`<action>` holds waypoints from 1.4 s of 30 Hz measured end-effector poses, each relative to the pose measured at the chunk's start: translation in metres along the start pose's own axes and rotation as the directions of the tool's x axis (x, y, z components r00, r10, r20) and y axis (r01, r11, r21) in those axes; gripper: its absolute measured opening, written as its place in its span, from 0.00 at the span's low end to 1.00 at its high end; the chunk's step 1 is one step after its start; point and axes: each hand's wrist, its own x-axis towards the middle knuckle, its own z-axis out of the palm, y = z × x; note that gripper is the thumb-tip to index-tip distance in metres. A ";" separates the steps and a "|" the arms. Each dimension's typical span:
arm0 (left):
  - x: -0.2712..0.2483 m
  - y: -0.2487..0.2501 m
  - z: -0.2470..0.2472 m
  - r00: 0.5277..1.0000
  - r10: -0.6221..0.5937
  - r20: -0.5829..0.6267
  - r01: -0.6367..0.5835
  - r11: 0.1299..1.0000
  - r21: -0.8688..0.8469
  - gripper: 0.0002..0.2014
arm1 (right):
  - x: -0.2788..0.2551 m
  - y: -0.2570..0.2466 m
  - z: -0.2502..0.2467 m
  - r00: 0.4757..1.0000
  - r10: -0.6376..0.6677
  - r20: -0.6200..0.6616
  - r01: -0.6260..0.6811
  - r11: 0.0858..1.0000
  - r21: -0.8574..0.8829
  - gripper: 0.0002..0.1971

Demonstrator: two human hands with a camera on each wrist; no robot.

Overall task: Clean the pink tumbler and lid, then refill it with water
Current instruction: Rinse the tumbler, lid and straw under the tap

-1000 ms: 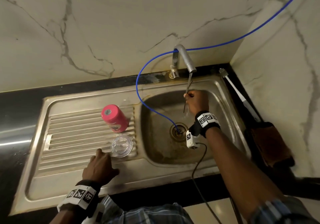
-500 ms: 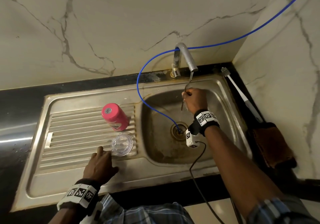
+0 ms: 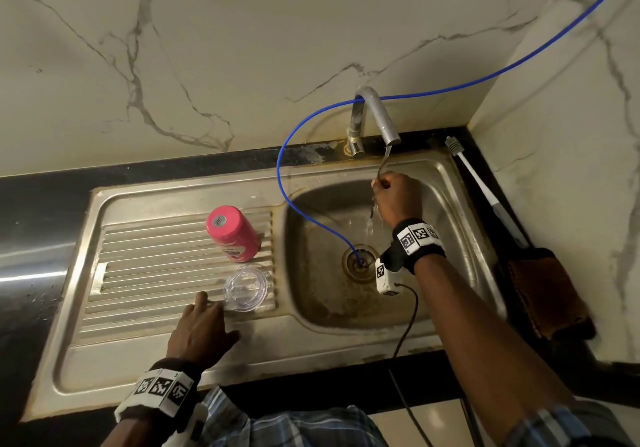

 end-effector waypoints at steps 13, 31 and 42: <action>0.001 -0.002 0.000 1.000 0.003 0.002 -0.003 1.000 -0.005 0.27 | -0.002 0.003 -0.001 1.000 0.013 0.017 -0.012 0.999 -0.049 0.10; -0.001 -0.004 -0.001 1.000 0.021 0.007 -0.021 1.000 -0.010 0.28 | -0.018 -0.008 -0.021 1.000 0.001 -0.013 -0.001 1.000 0.006 0.11; -0.002 -0.013 -0.001 0.998 0.063 0.007 -0.063 0.998 -0.019 0.29 | -0.103 -0.012 -0.029 0.987 -0.058 -0.152 0.047 0.996 -0.075 0.09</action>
